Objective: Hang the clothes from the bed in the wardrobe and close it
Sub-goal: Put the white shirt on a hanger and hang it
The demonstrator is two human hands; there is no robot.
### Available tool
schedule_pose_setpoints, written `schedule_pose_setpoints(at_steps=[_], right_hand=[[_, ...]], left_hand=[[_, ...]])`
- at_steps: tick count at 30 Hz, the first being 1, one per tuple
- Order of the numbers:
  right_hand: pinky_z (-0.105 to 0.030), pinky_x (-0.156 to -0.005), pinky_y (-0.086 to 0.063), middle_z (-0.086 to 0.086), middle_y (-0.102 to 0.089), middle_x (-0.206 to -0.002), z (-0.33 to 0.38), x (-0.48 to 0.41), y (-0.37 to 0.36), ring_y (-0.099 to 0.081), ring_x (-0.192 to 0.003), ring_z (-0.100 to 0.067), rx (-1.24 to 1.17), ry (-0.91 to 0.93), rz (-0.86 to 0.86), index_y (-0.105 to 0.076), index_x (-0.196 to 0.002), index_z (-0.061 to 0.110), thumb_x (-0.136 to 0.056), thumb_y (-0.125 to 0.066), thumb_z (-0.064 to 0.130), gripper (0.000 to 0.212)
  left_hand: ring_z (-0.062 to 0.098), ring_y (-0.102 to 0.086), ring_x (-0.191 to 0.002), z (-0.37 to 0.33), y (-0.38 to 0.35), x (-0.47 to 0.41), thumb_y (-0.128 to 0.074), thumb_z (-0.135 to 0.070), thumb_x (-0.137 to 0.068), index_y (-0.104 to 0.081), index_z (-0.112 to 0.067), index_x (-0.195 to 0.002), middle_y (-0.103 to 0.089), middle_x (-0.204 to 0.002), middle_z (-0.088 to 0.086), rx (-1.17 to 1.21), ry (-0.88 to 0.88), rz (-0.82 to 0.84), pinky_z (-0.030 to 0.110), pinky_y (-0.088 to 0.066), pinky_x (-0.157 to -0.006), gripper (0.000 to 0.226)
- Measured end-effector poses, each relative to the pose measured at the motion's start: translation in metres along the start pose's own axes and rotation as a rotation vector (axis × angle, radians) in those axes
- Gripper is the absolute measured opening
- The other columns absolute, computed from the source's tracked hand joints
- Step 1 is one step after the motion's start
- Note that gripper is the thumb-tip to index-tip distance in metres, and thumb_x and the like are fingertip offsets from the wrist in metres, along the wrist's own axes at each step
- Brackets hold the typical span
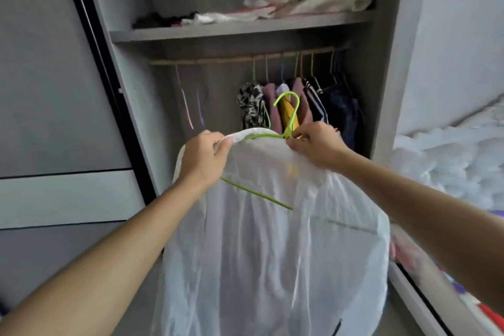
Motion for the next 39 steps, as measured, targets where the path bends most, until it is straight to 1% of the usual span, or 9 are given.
schedule_pose_setpoints(at_steps=[4, 10, 15, 18, 21, 24, 28, 32, 39], right_hand=[[-0.02, -0.049, -0.036, -0.004, -0.048, -0.066, 0.0, -0.052, -0.018, -0.043, -0.056, -0.013, -0.287, -0.091, 0.117, -0.06, -0.083, -0.006, -0.084, -0.07, 0.019, 0.027], [-0.03, -0.058, -0.045, -0.009, -0.053, -0.073, 0.03, -0.1, -0.033, -0.051, -0.066, -0.021, -0.498, -0.126, 0.212, -0.063, -0.082, -0.001, -0.089, -0.067, 0.016, 0.019], [-0.019, -0.065, -0.04, -0.002, -0.054, -0.064, 0.044, -0.128, -0.036, -0.05, -0.056, -0.006, -0.267, -0.065, 0.133, -0.065, -0.068, 0.006, -0.091, -0.066, 0.032, 0.034], [-0.021, -0.06, -0.035, 0.001, -0.053, -0.066, 0.05, -0.136, -0.044, -0.051, -0.064, -0.013, 0.195, 0.007, 0.121, -0.06, -0.07, 0.012, -0.092, -0.062, 0.031, 0.03], [-0.03, -0.071, -0.041, -0.002, -0.055, -0.079, 0.048, -0.144, -0.066, -0.054, -0.079, -0.023, 0.358, -0.055, 0.079, -0.058, -0.08, 0.015, -0.094, -0.056, 0.03, 0.021], [-0.033, -0.07, -0.041, -0.002, -0.053, -0.076, 0.052, -0.152, -0.082, -0.057, -0.082, -0.029, 0.327, -0.133, -0.064, -0.057, -0.084, 0.014, -0.095, -0.053, 0.028, 0.018], [-0.032, -0.065, -0.036, -0.004, -0.056, -0.072, 0.051, -0.151, -0.08, -0.055, -0.079, -0.028, 0.192, -0.271, -0.205, -0.06, -0.082, 0.013, -0.091, -0.058, 0.021, 0.012], [-0.031, -0.062, -0.039, -0.006, -0.053, -0.071, 0.053, -0.148, -0.071, -0.049, -0.068, -0.018, -0.121, -0.337, -0.216, -0.068, -0.085, 0.001, -0.087, -0.065, 0.016, 0.015], [-0.021, -0.046, -0.035, -0.004, -0.049, -0.069, 0.057, -0.195, -0.085, -0.045, -0.058, -0.014, -0.238, -0.425, -0.2, -0.057, -0.07, 0.005, -0.088, -0.065, 0.006, 0.021]], left_hand=[[0.03, -0.056, -0.104, 0.062, -0.014, -0.022, -0.064, -0.042, -0.082, -0.063, -0.017, -0.116, -0.056, -0.11, 0.008, -0.187, 0.074, 0.066, 0.038, -0.048, -0.083, 0.042], [0.028, -0.038, -0.127, 0.128, -0.044, -0.061, -0.076, -0.052, -0.069, -0.028, -0.027, -0.142, -0.04, -0.136, 0.006, -0.226, 0.284, 0.124, 0.04, -0.038, -0.096, 0.091], [0.04, -0.059, -0.092, 0.164, -0.044, -0.11, -0.056, -0.014, -0.085, -0.062, -0.006, -0.094, -0.062, -0.097, 0.019, -0.219, 0.19, -0.053, 0.042, -0.045, -0.072, 0.013], [0.038, -0.059, -0.078, 0.175, -0.035, -0.138, -0.053, -0.002, -0.08, -0.062, -0.007, -0.08, -0.065, -0.082, 0.017, -0.026, 0.091, -0.097, 0.04, -0.044, -0.065, 0.01], [0.03, -0.057, -0.067, 0.171, -0.04, -0.153, -0.057, -0.001, -0.075, -0.06, -0.011, -0.073, -0.065, -0.07, 0.01, 0.129, -0.016, 0.059, 0.037, -0.044, -0.06, 0.011], [0.011, -0.05, -0.057, 0.164, -0.07, -0.144, -0.061, -0.008, -0.076, -0.057, -0.011, -0.063, -0.056, -0.06, -0.001, 0.24, -0.084, 0.457, 0.03, -0.04, -0.058, 0.013], [0.014, -0.057, -0.065, 0.2, -0.092, -0.13, -0.073, -0.017, -0.081, -0.062, -0.008, -0.088, -0.061, -0.074, 0.003, 0.326, 0.03, 0.758, 0.024, -0.045, -0.055, 0.016], [0.015, -0.06, -0.067, 0.23, -0.08, -0.159, -0.07, -0.041, -0.082, -0.065, -0.013, -0.093, -0.064, -0.075, 0.001, 0.293, 0.078, 0.545, 0.026, -0.046, -0.057, 0.03], [0.02, -0.063, -0.075, 0.227, -0.056, -0.209, -0.062, -0.02, -0.087, -0.064, -0.012, -0.078, -0.067, -0.075, 0.003, 0.112, -0.013, 0.243, 0.028, -0.041, -0.063, 0.013]])
Point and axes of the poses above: each hand's wrist, its own x-axis away from the middle knuckle, its own y-axis out of the back of the hand, z = x × y, the point moved 8 cm from there along -x, towards the middle knuckle
